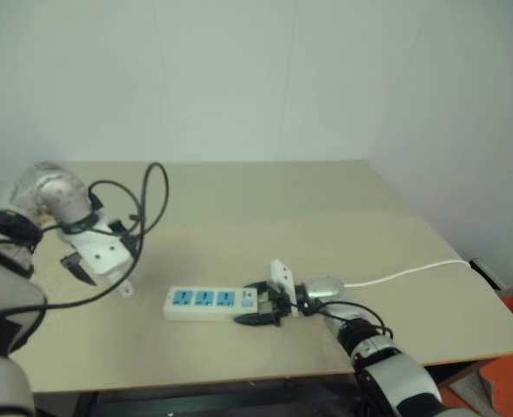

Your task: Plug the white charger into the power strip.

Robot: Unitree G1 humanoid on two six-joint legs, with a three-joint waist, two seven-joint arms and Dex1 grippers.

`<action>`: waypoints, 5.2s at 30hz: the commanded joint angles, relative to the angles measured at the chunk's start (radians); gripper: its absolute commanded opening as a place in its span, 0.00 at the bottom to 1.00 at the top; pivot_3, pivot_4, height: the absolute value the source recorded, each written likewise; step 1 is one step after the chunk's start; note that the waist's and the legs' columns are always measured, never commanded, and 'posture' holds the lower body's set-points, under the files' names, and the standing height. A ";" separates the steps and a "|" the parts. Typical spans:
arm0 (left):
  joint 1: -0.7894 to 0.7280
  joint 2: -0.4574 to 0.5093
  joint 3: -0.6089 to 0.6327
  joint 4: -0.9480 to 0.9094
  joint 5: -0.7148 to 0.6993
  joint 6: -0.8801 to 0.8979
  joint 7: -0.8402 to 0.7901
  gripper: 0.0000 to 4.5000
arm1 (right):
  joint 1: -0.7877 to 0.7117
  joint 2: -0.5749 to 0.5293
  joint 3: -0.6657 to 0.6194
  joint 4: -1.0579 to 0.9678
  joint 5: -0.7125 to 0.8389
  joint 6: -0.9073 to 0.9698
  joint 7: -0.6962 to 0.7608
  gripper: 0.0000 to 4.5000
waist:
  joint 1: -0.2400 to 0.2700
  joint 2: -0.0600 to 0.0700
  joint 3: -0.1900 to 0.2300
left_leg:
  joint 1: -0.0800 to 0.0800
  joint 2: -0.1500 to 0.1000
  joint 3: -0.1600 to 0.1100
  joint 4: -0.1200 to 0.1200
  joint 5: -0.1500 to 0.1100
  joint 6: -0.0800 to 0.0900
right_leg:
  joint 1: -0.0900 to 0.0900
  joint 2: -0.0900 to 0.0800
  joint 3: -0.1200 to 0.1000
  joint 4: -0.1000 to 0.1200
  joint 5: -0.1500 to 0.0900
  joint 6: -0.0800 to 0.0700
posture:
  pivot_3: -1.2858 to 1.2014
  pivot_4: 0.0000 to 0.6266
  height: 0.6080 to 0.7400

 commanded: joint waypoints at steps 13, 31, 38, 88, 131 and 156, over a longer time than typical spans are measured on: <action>0.035 -0.037 0.074 0.042 0.151 -0.109 0.017 1.00 | 0.007 -0.006 -0.010 -0.038 0.000 0.013 -0.021 0.76 | 0.004 0.000 0.000 | 0.000 0.000 0.000 0.001 0.000 0.000 | 0.000 0.000 0.000 0.001 0.000 0.000 | 0.52 0.24 1.00; 0.059 -0.103 0.073 0.074 0.519 -0.003 0.420 1.00 | 0.053 -0.014 -0.014 -0.118 0.014 0.050 -0.046 0.76 | 0.012 0.000 0.000 | 0.000 0.000 0.000 0.001 0.000 0.000 | 0.000 0.000 -0.001 0.001 0.000 0.001 | 0.52 0.24 1.00; 0.063 -0.129 0.064 0.091 0.613 0.029 0.550 1.00 | 0.059 -0.017 -0.016 -0.136 0.015 0.061 -0.049 0.76 | 0.022 0.000 0.000 | 0.000 0.000 0.000 0.001 0.000 0.000 | 0.000 0.000 -0.001 0.001 0.000 0.001 | 0.52 0.24 1.00; 0.072 -0.251 0.621 0.104 -0.057 0.367 0.003 0.23 | 0.065 -0.015 -0.010 -0.143 0.003 0.066 -0.081 0.76 | 0.025 0.000 0.000 | 0.001 0.000 -0.001 0.002 0.000 0.000 | 0.003 0.000 -0.002 0.001 0.000 0.001 | 0.52 0.24 1.00; 0.918 -0.469 0.976 -1.182 -0.889 1.599 0.335 0.23 | 0.025 0.014 0.036 0.057 -0.072 -0.078 0.039 0.76 | -0.004 0.000 0.000 | 0.019 0.000 -0.004 -0.001 0.000 0.000 | 0.020 0.000 -0.002 -0.001 -0.001 0.000 | 0.52 0.24 1.00; 0.853 -0.467 0.837 -0.879 -0.668 1.334 0.141 0.23 | 0.025 0.014 0.037 0.061 -0.075 -0.072 0.028 0.76 | -0.005 0.000 0.000 | 0.019 0.000 -0.004 -0.003 0.000 0.000 | 0.020 0.000 -0.002 -0.002 -0.001 0.000 | 0.52 0.24 1.00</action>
